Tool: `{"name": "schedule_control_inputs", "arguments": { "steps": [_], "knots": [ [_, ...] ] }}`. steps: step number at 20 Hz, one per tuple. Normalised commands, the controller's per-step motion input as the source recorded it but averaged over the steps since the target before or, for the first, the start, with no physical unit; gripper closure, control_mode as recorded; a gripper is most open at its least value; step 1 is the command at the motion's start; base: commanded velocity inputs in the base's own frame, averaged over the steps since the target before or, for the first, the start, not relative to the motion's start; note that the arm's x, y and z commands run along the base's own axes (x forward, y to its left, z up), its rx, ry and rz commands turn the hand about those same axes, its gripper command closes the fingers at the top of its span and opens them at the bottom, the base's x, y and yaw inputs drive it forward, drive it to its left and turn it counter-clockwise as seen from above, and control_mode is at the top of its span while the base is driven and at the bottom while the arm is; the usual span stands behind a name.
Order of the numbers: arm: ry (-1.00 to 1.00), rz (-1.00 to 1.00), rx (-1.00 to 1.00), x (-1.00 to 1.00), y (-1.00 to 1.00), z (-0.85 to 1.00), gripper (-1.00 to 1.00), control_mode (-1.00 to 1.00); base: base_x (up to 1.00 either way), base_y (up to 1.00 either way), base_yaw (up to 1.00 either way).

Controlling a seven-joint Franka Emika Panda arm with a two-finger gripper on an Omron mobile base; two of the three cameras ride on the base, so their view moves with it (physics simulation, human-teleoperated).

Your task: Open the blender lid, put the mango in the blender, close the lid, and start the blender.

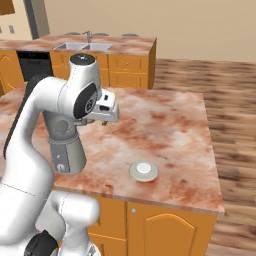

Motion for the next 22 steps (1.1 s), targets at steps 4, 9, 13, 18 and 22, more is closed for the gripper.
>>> {"name": "schedule_control_inputs", "arguments": {
  "steps": [4, 9, 13, 18, 22],
  "knots": [
    [0.12, -0.16, 0.18, -0.20, -1.00, -1.00, -1.00, -1.00, 0.00, 0.00, 0.00],
    [0.24, -0.14, 0.03, 0.03, -0.90, -1.00, -1.00, -1.00, 0.00, 0.00, 0.00],
    [0.26, -0.06, 0.00, 0.26, -0.42, -0.96, -1.00, -1.00, 0.00, 0.00, 0.00],
    [0.13, 0.00, 0.00, 0.12, -0.14, -0.57, -1.00, -1.00, 0.00, 0.00, 0.00],
    [0.14, 0.00, 0.00, 0.61, 0.00, -0.32, -1.00, -1.00, 0.00, 0.00, 0.00]
  ]
}}
